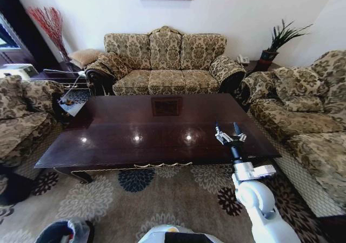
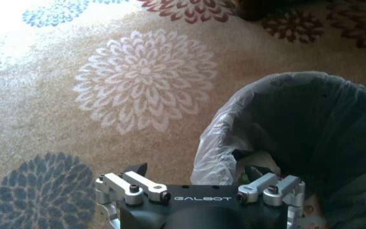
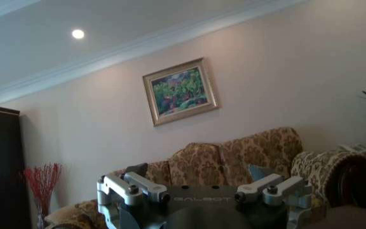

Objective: Move to the front of the table and place the trash on the table into the trash bin.

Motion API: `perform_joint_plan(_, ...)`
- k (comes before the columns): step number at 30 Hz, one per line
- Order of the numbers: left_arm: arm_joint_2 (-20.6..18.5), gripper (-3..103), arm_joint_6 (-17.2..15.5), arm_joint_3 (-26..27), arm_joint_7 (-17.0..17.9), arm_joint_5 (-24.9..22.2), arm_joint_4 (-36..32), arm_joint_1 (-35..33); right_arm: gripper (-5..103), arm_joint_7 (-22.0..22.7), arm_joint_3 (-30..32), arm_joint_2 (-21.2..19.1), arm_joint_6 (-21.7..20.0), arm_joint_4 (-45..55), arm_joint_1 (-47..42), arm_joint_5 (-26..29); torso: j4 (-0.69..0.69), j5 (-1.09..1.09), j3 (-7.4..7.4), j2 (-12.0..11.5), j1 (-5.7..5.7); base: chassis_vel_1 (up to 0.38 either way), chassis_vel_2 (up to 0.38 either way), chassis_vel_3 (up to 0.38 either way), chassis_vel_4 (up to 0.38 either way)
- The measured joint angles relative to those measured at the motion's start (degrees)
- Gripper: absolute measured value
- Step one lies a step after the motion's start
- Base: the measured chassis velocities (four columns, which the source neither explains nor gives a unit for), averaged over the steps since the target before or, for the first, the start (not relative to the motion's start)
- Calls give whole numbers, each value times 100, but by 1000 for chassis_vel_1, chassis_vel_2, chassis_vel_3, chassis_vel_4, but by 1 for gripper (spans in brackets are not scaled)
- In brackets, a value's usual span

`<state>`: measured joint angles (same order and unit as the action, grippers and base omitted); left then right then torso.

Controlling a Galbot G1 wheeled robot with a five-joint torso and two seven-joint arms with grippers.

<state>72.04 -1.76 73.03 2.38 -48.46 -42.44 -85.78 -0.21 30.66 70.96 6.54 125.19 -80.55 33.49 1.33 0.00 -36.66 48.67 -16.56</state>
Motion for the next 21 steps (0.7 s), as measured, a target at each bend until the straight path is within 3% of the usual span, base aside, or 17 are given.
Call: perform_joint_plan(21,1,100,-53,6,55,-60,-10,-2,100,0,-1,0,-1,0,0,-2,0,0,0,0,0,0,0,0,0)
